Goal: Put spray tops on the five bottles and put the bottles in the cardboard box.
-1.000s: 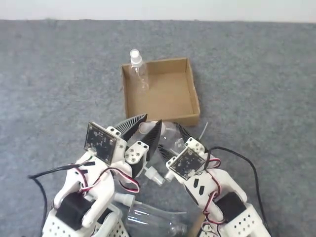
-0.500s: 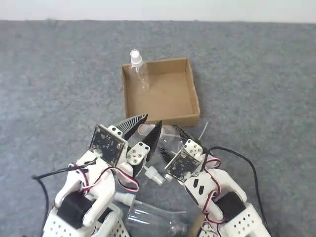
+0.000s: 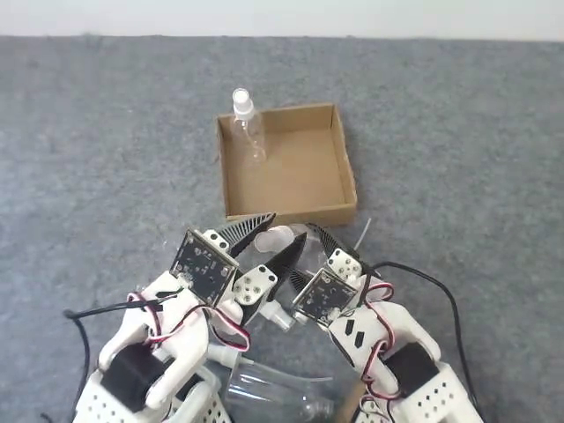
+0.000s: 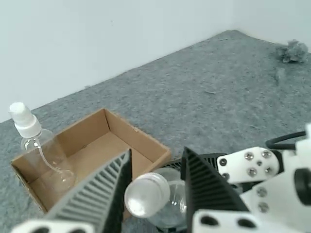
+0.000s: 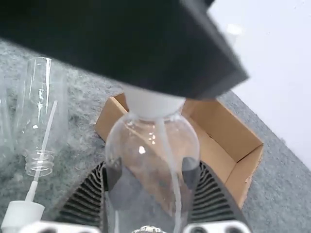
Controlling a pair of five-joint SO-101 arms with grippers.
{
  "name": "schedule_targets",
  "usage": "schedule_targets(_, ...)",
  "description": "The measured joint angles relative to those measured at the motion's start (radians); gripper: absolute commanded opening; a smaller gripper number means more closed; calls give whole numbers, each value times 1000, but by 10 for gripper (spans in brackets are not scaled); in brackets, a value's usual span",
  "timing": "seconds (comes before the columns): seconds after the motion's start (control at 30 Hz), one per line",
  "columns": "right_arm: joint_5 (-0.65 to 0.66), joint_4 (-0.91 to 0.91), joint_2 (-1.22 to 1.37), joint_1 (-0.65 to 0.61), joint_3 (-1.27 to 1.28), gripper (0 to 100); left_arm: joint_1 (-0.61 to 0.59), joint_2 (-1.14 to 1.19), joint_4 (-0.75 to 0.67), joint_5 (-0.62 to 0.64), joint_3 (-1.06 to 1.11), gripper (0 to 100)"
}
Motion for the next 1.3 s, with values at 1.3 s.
schedule_targets(1.3,-180,0,0,0,-5,7,-345,8,-121,230,72,159)
